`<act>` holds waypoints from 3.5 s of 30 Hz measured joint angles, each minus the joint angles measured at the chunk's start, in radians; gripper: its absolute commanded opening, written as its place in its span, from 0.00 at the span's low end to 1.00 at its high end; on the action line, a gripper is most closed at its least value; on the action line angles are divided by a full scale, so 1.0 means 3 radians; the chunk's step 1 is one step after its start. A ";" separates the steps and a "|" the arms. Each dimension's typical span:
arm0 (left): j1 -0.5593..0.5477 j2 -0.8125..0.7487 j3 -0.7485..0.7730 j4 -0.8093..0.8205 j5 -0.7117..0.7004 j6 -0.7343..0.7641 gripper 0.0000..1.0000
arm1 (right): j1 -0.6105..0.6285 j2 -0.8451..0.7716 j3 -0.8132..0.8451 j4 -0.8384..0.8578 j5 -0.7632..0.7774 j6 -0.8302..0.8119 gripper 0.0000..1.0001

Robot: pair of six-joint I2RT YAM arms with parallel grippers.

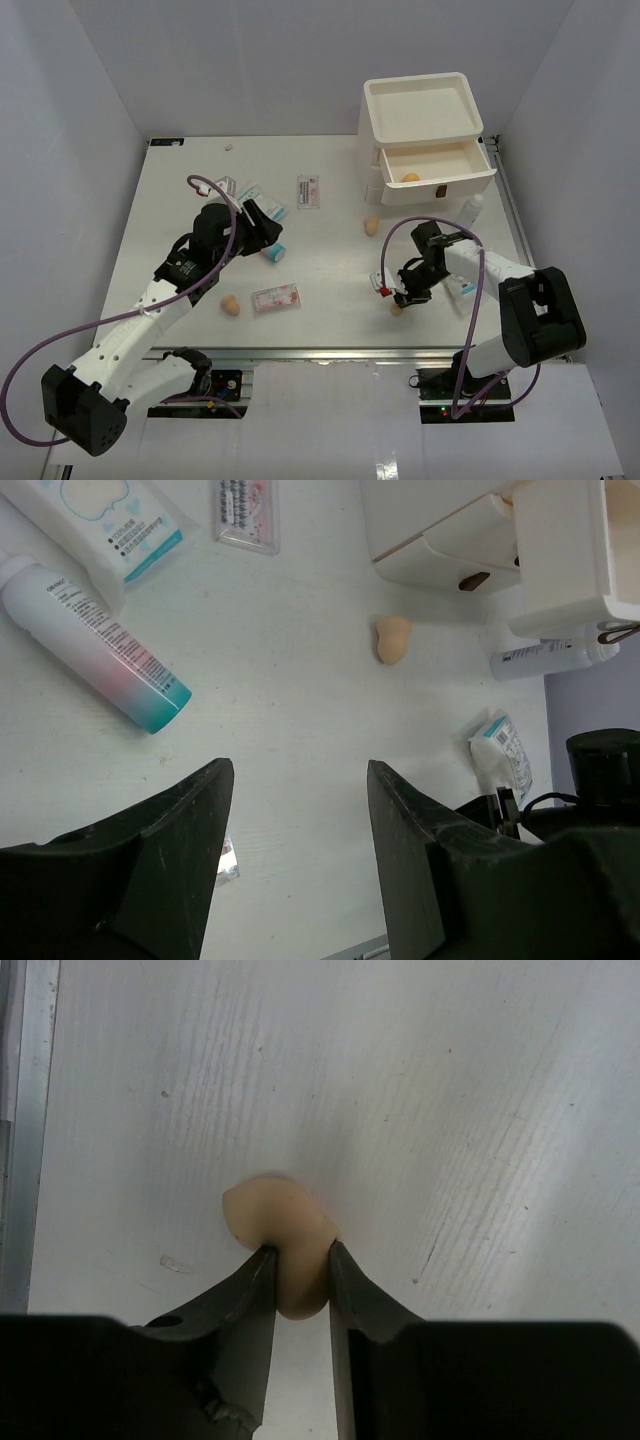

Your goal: Organize the makeup

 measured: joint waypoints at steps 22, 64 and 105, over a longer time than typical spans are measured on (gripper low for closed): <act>0.0124 -0.0392 -0.0297 -0.0858 -0.0157 -0.1032 0.64 | -0.0340 -0.0743 0.2084 0.0546 -0.0446 0.2349 0.09; 0.0537 0.0342 -0.0398 -0.1947 -0.0509 -0.1489 0.60 | -0.1185 -0.0713 0.1688 0.0411 -0.1896 0.2651 0.74; 0.0221 0.1165 0.1405 -0.0439 0.0671 -0.0157 0.00 | -0.1544 -0.0913 0.1441 0.0320 -0.2049 0.2889 0.74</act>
